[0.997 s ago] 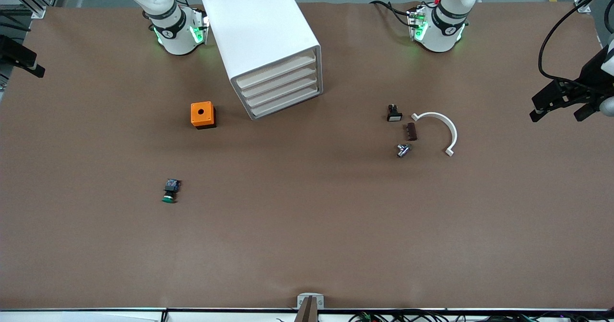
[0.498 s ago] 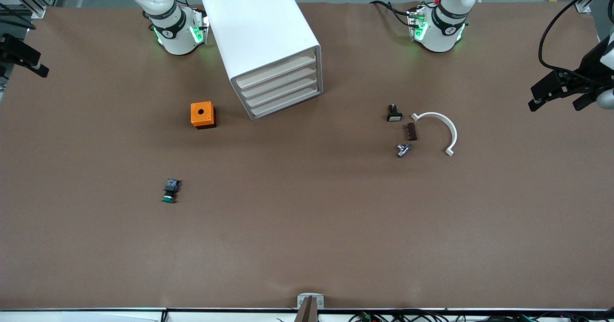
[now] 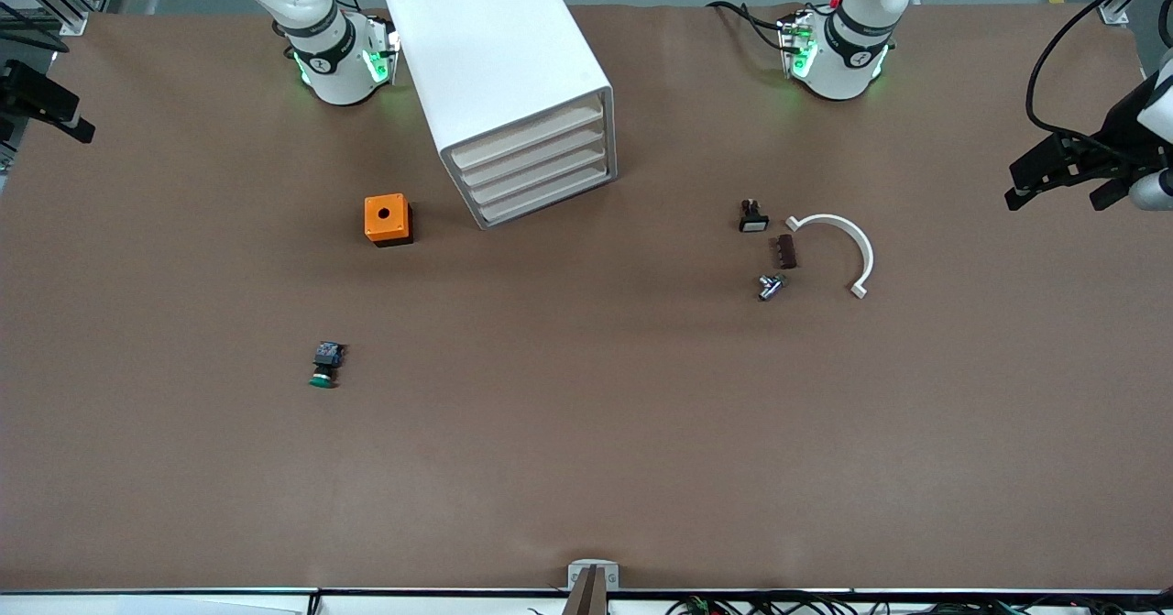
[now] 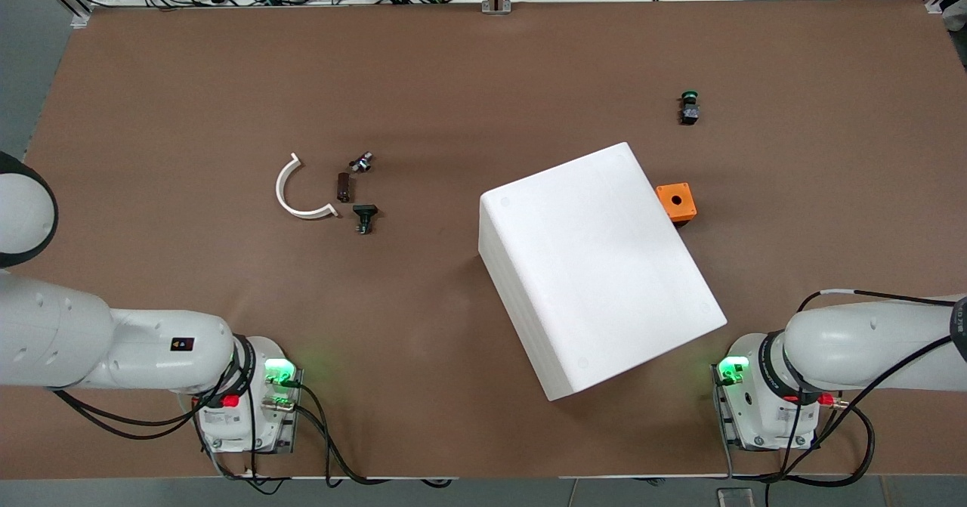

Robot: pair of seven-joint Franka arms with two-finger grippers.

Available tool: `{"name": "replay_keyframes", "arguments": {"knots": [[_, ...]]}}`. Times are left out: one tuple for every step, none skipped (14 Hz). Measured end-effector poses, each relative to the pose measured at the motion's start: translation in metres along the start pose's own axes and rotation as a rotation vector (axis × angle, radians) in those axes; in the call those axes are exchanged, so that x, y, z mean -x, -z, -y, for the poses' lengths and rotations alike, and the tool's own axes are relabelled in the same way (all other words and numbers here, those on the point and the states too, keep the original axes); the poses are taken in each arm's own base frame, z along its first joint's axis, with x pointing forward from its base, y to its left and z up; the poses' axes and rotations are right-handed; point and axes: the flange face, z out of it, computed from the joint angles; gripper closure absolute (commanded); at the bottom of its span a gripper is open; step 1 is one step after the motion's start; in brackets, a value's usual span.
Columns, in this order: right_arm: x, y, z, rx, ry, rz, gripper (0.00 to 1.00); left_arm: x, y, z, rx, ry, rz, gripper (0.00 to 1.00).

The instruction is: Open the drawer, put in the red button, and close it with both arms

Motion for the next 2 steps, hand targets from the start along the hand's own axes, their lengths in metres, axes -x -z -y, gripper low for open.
{"name": "replay_keyframes", "arguments": {"knots": [[0.0003, -0.0001, 0.0008, 0.000, -0.003, 0.002, 0.00, -0.0006, -0.0012, 0.0000, 0.000, 0.000, 0.002, 0.00], [0.0006, -0.0002, 0.0017, 0.000, -0.004, 0.004, 0.00, -0.0009, -0.0019, 0.0000, 0.000, 0.000, 0.003, 0.00]]}}
